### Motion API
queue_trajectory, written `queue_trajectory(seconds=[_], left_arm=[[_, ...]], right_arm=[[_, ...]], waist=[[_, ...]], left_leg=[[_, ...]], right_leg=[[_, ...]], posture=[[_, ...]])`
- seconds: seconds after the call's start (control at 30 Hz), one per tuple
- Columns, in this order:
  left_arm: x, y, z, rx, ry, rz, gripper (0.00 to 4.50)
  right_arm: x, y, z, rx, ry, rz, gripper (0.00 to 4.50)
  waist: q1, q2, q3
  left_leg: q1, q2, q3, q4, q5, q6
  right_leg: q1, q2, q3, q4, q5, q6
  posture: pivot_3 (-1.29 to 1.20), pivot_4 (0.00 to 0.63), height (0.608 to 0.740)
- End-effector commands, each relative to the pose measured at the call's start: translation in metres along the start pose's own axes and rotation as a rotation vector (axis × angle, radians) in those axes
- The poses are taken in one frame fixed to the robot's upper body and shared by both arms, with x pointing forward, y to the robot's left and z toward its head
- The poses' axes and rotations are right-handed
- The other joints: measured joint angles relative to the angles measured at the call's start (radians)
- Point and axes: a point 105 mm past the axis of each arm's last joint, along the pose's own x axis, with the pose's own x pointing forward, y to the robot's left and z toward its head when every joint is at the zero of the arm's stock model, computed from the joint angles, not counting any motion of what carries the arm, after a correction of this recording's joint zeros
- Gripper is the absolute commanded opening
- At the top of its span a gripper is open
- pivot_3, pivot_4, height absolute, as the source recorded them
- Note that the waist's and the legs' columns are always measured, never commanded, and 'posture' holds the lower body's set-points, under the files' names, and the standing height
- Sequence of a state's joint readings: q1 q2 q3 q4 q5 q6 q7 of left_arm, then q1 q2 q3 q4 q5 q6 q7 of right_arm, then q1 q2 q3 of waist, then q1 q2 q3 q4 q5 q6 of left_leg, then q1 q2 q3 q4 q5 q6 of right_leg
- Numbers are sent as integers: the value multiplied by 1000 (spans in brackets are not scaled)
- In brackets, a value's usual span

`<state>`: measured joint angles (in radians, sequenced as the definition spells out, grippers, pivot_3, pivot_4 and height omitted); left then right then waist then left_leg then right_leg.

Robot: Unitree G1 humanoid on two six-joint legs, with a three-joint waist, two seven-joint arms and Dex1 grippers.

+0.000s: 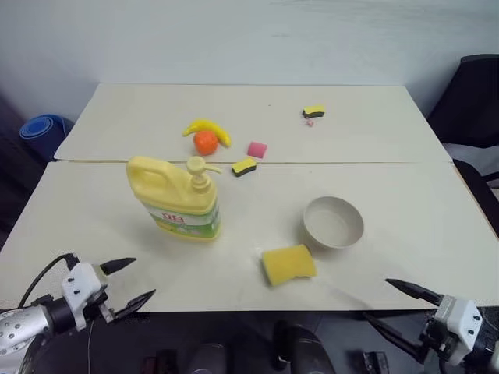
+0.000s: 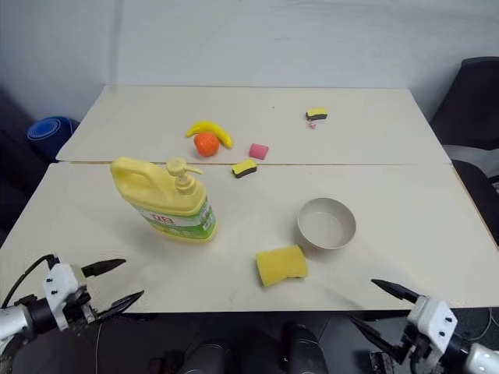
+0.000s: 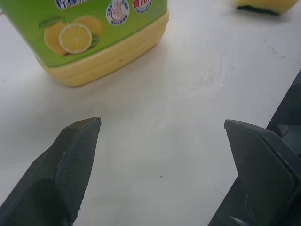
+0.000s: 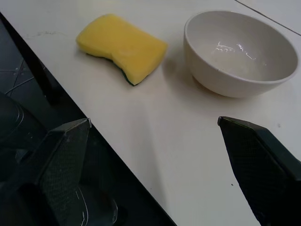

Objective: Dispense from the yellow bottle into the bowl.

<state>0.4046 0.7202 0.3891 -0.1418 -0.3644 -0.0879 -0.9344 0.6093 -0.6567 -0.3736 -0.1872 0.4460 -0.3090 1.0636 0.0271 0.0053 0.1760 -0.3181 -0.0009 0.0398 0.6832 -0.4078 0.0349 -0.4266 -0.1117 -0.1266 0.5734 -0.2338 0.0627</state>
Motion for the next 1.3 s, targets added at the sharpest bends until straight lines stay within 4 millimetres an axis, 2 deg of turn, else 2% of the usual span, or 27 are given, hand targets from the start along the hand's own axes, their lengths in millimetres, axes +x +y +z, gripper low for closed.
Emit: queue_trajectory(seconds=[0.03,0.17,0.27,0.4,0.53,0.63,0.77,1.0,1.1,1.2,1.3], left_arm=[[8,-3,13,23,-56,-19,4463],[15,-21,33,-83,-123,-182,4463],[20,-27,50,-71,-168,-240,4463],[24,-38,64,-34,-209,-326,4463],[28,-38,69,-14,-230,-323,4463],[29,-47,68,-22,-228,-367,4463],[29,-52,68,-27,-227,-394,4463],[32,-49,64,-14,-220,-399,4463],[34,-49,63,-6,-224,-402,4463],[37,-50,64,-2,-231,-402,4500],[38,-49,64,2,-234,-403,4500]], right_arm=[[11,-3,11,-52,-40,27,4500],[49,8,42,-56,-95,158,4500],[79,16,61,-70,-71,257,4500],[114,25,81,-180,-66,365,4500],[150,28,82,-249,52,446,4500],[176,22,82,-326,101,421,4500],[187,27,74,-383,224,487,4500],[177,25,59,-374,411,561,4500],[179,26,50,-384,443,569,4500],[187,26,47,-394,434,548,3887],[184,26,40,-411,471,557,2849]], waist=[[-1,1,0],[-2,1,1],[-4,2,1],[-2,2,1],[-1,2,1],[-3,2,1],[-6,1,1],[-6,1,0],[-7,1,0],[-8,1,0],[-9,1,0]], left_leg=[[0,0,0,0,0,0],[0,0,0,0,0,-1],[0,1,0,0,1,-4],[1,1,0,0,2,-5],[0,0,-1,0,5,-11],[-1,0,-1,0,5,-10],[-2,-1,-1,1,6,-11],[-2,-1,-2,2,6,-11],[-2,-1,-3,2,6,-12],[-2,-1,-3,2,7,-12],[-2,-1,-3,2,7,-13]], right_leg=[[0,0,0,0,0,0],[0,0,0,1,1,2],[-1,0,0,3,1,2],[-1,0,0,3,1,2],[-1,0,-1,2,1,1],[-1,0,-2,2,1,1],[-2,1,-3,2,1,1],[-1,1,-4,1,1,2],[-1,1,-5,2,1,2],[-1,1,-5,2,1,2],[-1,1,-5,2,1,2]], posture=[[0,150,740],[0,150,740],[0,150,740],[0,150,740],[0,150,740],[0,150,740],[0,150,740],[0,150,740],[0,150,740],[0,150,740],[0,150,740]])
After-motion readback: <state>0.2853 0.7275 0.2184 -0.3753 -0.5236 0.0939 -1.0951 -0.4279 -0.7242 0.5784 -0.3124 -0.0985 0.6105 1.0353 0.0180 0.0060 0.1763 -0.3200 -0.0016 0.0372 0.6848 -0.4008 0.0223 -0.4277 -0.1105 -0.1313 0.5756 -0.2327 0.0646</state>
